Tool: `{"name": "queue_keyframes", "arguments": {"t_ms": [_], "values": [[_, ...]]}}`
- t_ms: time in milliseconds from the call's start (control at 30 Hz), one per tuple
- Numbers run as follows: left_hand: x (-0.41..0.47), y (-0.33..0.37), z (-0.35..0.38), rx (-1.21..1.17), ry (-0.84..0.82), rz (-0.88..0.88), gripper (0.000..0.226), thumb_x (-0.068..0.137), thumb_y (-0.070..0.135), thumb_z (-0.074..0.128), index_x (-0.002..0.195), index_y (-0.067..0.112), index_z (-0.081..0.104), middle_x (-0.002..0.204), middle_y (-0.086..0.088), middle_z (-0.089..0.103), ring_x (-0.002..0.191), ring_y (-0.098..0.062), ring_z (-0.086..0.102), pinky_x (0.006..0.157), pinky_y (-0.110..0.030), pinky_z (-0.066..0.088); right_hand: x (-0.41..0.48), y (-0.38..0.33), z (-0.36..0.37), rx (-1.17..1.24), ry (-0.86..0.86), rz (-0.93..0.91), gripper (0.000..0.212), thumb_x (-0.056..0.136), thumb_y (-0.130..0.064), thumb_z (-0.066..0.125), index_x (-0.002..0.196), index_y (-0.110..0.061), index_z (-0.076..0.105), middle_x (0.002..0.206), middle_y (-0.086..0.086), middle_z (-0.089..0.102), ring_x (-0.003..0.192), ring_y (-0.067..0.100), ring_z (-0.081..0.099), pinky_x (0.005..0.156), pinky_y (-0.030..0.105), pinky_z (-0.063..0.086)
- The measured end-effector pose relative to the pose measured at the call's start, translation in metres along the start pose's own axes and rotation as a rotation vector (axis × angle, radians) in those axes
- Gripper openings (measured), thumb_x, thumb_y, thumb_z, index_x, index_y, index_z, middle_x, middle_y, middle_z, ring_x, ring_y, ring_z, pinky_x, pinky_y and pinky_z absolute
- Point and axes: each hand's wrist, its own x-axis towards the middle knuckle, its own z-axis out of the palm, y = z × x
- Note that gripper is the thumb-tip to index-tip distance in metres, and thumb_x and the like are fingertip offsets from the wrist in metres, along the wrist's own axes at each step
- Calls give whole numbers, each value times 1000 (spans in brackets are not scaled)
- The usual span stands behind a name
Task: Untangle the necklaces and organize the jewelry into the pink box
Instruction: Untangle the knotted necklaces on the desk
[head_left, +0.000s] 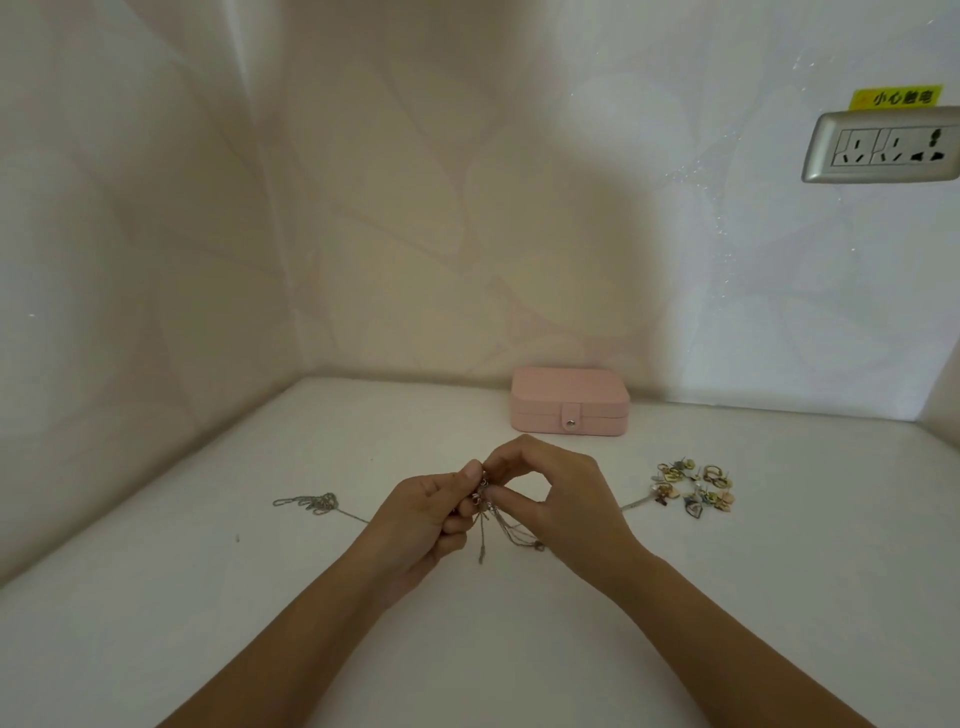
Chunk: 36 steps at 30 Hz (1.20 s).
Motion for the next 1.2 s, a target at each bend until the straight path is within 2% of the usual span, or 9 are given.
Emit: {"name": "queue_keyframes", "arguments": {"t_ms": [167, 333, 467, 667, 800, 933, 1000, 1100, 1200], "values": [[0, 1, -1, -14, 11, -1, 32, 76, 34, 63, 51, 16, 55, 52, 4, 40, 43, -4, 27, 38, -13, 25, -1, 2, 3, -75, 39, -73, 9, 80, -11, 72, 87, -13, 67, 86, -11, 66, 79, -5, 63, 75, 6, 43], [-3, 7, -1, 11, 12, 8, 28, 75, 29, 65, 53, 15, 56, 51, 5, 41, 41, -4, 27, 38, -13, 25, 0, 1, 1, -107, 80, -101, 8, 81, -20, 68, 85, -14, 70, 79, -11, 68, 78, -6, 62, 74, 4, 43], [-4, 7, -1, 68, -23, -2, 44, 92, 11, 55, 48, 18, 59, 50, 6, 38, 41, -4, 25, 38, -14, 23, 1, -1, -2, -70, 25, -45, 10, 79, -12, 65, 84, -20, 63, 82, -13, 63, 82, 2, 60, 75, 10, 42], [-2, 4, -3, 123, -52, -46, 14, 93, 7, 42, 81, 8, 47, 53, 6, 30, 46, -7, 20, 41, -16, 20, -1, 2, -1, -62, -162, -26, 14, 81, -8, 65, 84, -19, 57, 82, -12, 59, 82, 9, 59, 75, 23, 49], [-1, 4, -4, 146, -18, -56, 27, 93, 8, 40, 67, 14, 42, 53, 6, 26, 46, -8, 17, 41, -18, 17, 0, 1, -1, -54, -126, -48, 13, 82, -9, 69, 92, -17, 67, 84, -11, 67, 82, 5, 63, 75, 20, 51], [-1, 1, -4, 201, -6, -27, 32, 96, 11, 44, 65, 15, 42, 55, 4, 25, 46, -8, 17, 42, -19, 17, 1, 7, -3, -120, -66, -64, 8, 79, -16, 70, 86, -16, 72, 77, -11, 70, 76, 0, 64, 71, 18, 52], [0, 0, -4, 222, -8, 7, 34, 96, 12, 48, 62, 15, 43, 54, 4, 27, 46, -8, 18, 42, -18, 19, 1, 8, -3, -133, -45, -30, 7, 76, -19, 69, 83, -17, 71, 76, -11, 69, 75, 1, 64, 71, 19, 52], [2, 0, -1, 307, 16, 65, 27, 96, 12, 51, 70, 10, 56, 49, 8, 35, 42, -6, 23, 41, -16, 23, 1, 9, -1, -210, -47, -8, 3, 76, -23, 65, 77, -20, 64, 75, -10, 67, 73, 6, 62, 67, 25, 50], [3, -3, 5, 311, 35, 89, 28, 98, 11, 46, 71, 11, 52, 49, 7, 36, 42, -6, 25, 42, -16, 23, 1, 7, -1, -206, -70, 24, 10, 77, -15, 65, 74, -18, 55, 73, -7, 65, 70, 11, 61, 62, 24, 47]]}}
